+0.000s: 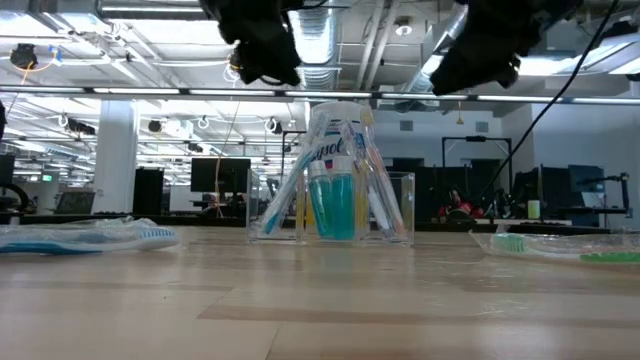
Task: Pick & Place toothbrushing station
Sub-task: Put the orange toothbrush into the transparent organizer
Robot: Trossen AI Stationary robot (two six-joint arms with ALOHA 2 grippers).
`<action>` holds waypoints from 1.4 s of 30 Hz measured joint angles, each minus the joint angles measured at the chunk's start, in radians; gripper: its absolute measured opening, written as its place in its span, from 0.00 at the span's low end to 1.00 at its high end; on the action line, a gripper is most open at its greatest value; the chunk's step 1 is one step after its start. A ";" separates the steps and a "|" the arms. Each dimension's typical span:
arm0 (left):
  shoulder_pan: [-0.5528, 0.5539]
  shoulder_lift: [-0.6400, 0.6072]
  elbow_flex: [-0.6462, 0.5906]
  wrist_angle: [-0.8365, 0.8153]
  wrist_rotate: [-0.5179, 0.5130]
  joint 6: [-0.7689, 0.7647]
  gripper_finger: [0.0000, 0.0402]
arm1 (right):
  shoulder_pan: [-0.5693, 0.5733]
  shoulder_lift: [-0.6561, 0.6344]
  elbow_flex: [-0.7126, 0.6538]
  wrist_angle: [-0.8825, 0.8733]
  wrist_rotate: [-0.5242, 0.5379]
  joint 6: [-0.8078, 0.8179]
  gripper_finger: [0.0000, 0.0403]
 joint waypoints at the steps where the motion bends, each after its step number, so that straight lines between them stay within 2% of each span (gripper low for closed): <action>1: -0.003 -0.022 -0.026 0.014 -0.002 -0.003 0.36 | 0.000 0.000 0.000 -0.018 -0.016 0.025 0.30; 10: -0.036 -0.248 -0.302 0.263 -0.020 -0.073 0.36 | 0.002 0.001 0.000 -0.140 -0.189 0.219 0.30; 19: -0.089 -0.390 -0.513 0.484 -0.056 -0.110 0.36 | 0.037 0.063 0.000 -0.287 -0.246 0.419 0.30; 28: -0.105 -0.424 -0.580 0.572 -0.075 -0.128 0.36 | 0.047 0.194 0.000 -0.287 -0.339 0.491 0.30; 42: -0.105 -0.424 -0.580 0.596 -0.095 -0.124 0.36 | 0.045 0.325 0.001 -0.302 -0.381 0.540 0.31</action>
